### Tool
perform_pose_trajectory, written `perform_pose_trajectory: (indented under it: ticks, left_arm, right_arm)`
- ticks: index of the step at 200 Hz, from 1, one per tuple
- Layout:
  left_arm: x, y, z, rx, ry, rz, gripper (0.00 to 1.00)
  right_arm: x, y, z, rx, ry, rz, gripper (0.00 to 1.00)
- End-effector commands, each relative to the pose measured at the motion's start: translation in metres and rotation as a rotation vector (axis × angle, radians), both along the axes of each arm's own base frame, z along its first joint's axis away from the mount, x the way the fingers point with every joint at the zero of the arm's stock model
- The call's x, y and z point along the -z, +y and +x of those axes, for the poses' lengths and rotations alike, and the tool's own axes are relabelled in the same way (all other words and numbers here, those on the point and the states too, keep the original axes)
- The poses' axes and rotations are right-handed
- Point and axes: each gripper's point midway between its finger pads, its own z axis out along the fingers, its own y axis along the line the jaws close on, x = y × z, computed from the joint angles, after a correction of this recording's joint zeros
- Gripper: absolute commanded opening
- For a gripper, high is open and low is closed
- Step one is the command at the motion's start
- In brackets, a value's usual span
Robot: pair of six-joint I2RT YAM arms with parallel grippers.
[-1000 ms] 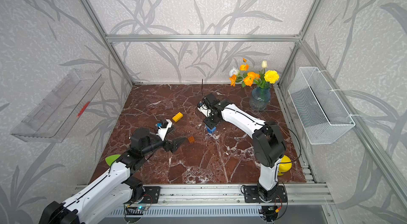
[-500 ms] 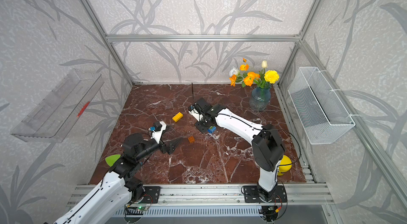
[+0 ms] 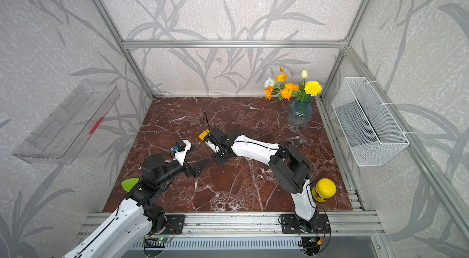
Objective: Assemble the letter f with lego
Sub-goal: Pick up the lego brick from the center of the board.
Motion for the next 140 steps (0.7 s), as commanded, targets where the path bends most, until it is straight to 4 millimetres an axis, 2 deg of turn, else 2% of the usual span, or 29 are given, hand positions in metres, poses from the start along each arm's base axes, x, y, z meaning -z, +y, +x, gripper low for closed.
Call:
perform_pose_trajectory:
  ticks: [1, 50, 140]
  left_arm:
    - [0.002, 0.0, 0.0, -0.001, 0.004, -0.003, 1.0]
    - [0.002, -0.001, -0.001, 0.001, 0.004, -0.004, 0.99]
    - [0.002, 0.0, -0.001, -0.001, 0.004, -0.004, 0.99]
  right_arm:
    - [0.008, 0.008, 0.001, 0.018, 0.011, 0.008, 0.5]
    - [0.019, 0.009, 0.002, 0.02, 0.023, -0.012, 0.5]
    - [0.028, 0.013, 0.004, 0.014, 0.028, -0.031, 0.49]
